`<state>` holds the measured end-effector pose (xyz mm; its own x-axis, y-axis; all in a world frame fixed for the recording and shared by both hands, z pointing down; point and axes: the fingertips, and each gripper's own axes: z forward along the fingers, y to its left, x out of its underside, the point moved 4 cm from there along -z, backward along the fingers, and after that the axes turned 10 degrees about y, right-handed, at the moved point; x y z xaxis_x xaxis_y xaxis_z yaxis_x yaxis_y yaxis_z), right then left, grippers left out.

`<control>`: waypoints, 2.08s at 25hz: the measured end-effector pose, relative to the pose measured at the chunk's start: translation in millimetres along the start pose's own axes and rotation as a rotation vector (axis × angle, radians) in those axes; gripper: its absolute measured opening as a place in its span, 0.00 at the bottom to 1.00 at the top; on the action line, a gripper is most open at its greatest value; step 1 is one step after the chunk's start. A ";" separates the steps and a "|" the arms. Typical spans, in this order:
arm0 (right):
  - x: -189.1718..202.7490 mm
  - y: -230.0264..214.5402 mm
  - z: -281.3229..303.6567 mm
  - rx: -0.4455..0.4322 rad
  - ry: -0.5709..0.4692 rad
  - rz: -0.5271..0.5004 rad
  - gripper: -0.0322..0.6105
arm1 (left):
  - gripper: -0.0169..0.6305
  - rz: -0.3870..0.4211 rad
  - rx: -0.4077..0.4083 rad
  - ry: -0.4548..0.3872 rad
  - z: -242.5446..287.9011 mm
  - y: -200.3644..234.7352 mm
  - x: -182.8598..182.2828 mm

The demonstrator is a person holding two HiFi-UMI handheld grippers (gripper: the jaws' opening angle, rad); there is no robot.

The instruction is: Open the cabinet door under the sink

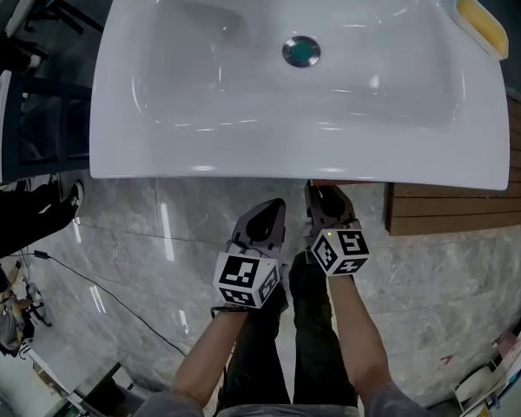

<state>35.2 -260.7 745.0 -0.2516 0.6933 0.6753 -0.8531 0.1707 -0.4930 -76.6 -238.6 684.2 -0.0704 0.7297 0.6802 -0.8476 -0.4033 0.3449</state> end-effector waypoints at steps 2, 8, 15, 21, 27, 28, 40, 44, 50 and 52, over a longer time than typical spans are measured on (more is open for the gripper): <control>3.3 0.4 -3.6 -0.007 0.015 -0.006 0.18 | 0.04 -0.007 -0.004 -0.004 -5.1 -4.8 3.5; 17.1 6.0 -22.8 -0.025 0.054 -0.041 0.18 | 0.04 -0.033 -0.016 -0.004 -25.6 -15.8 23.0; 33.9 2.7 -44.7 -0.057 0.070 -0.080 0.18 | 0.04 -0.072 -0.042 -0.015 -44.0 -37.0 57.5; 48.0 -0.3 -68.5 -0.088 0.074 -0.100 0.18 | 0.04 -0.091 -0.075 -0.048 -69.2 -59.7 80.6; 64.0 -5.6 -89.3 -0.126 0.108 -0.153 0.18 | 0.04 -0.113 -0.114 -0.089 -93.9 -88.2 106.3; 64.7 -6.1 -92.0 -0.130 0.113 -0.160 0.18 | 0.04 -0.121 -0.123 -0.095 -96.5 -91.9 108.8; 79.3 -22.4 -127.6 -0.238 0.197 -0.249 0.18 | 0.04 -0.245 -0.258 -0.111 -99.5 -143.0 144.0; 84.4 -29.6 -144.7 -0.283 0.220 -0.276 0.18 | 0.04 -0.268 -0.292 -0.120 -95.7 -165.0 150.2; 95.6 -58.7 -182.7 -0.344 0.256 -0.327 0.18 | 0.04 -0.287 -0.318 -0.130 -80.7 -205.5 160.5; 98.2 -70.2 -197.2 -0.351 0.265 -0.334 0.18 | 0.04 -0.293 -0.317 -0.131 -75.1 -219.6 163.1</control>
<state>160.5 -66.6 737.8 0.1691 0.7064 0.6873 -0.6516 0.6033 -0.4598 58.5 10.4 670.8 0.2467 0.7034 0.6666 -0.9426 0.0144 0.3337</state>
